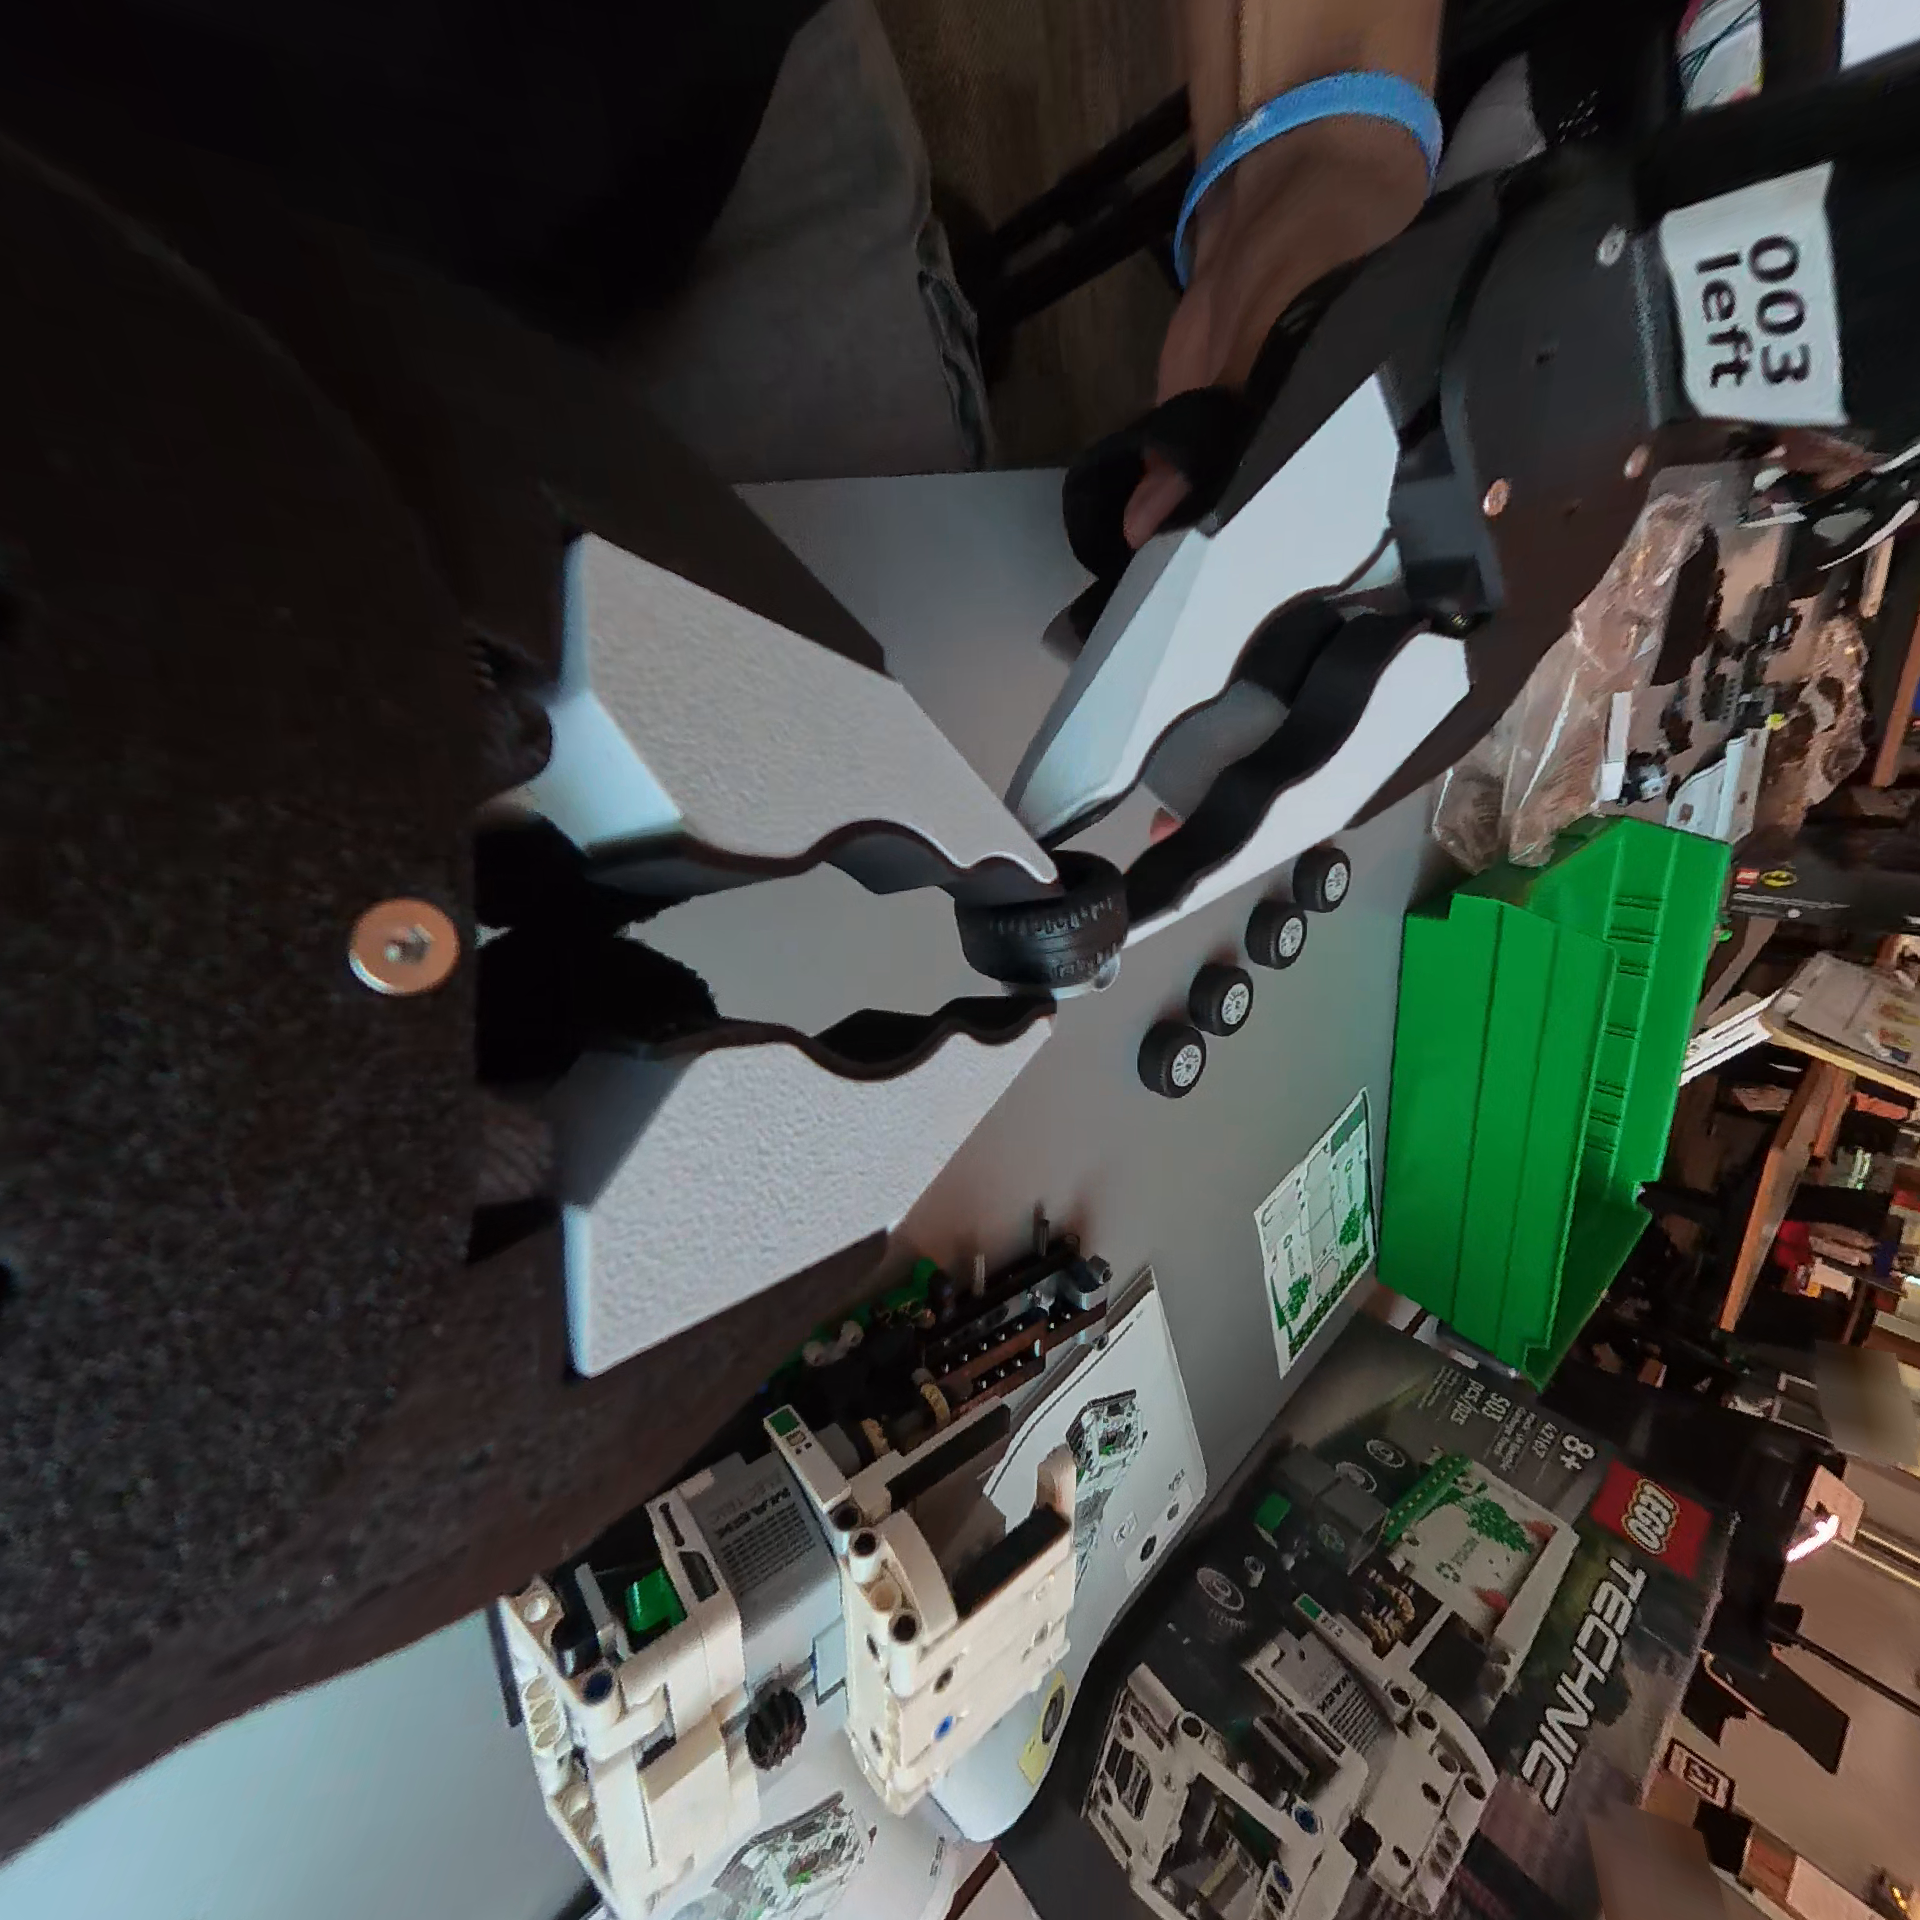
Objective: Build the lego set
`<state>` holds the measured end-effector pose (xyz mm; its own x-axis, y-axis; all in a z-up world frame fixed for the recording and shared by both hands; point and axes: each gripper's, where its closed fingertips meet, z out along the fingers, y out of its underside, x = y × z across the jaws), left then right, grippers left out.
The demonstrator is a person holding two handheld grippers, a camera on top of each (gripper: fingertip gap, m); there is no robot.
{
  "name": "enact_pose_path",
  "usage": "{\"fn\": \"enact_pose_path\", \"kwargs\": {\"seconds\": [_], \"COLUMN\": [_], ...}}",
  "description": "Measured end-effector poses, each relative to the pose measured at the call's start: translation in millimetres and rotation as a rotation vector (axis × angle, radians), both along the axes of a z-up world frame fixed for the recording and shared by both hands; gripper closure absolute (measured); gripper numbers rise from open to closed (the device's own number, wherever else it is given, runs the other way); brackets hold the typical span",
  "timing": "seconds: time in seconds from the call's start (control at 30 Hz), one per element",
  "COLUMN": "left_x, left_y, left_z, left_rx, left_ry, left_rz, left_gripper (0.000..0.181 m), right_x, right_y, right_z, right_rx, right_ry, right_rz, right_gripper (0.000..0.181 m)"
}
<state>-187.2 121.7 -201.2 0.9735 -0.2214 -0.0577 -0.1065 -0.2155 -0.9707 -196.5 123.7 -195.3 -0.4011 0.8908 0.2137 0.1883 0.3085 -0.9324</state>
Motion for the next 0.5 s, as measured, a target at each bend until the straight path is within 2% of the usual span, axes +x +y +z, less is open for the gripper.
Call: {"fn": "enact_pose_path", "kwargs": {"seconds": [0.2,0.3,0.5], "left_x": [1,6,16], "left_y": [0,-8,-17], "left_z": [-3,-9,-26], "left_rx": [0.003,-0.003,-0.117], "left_ry": [0.001,0.151,0.217], "left_rz": [0.023,-0.035,-0.148], "left_gripper": [0.165,0.167,0.168], "right_x": [0,9,17], "right_y": [0,-9,-20], "right_z": [-1,-9,-21], "right_rx": [0.051,0.097,0.088], "right_ry": [0.031,0.023,-0.015], "right_rz": [-0.010,0.100,0.198], "right_gripper": [0.165,0.164,0.165]}}
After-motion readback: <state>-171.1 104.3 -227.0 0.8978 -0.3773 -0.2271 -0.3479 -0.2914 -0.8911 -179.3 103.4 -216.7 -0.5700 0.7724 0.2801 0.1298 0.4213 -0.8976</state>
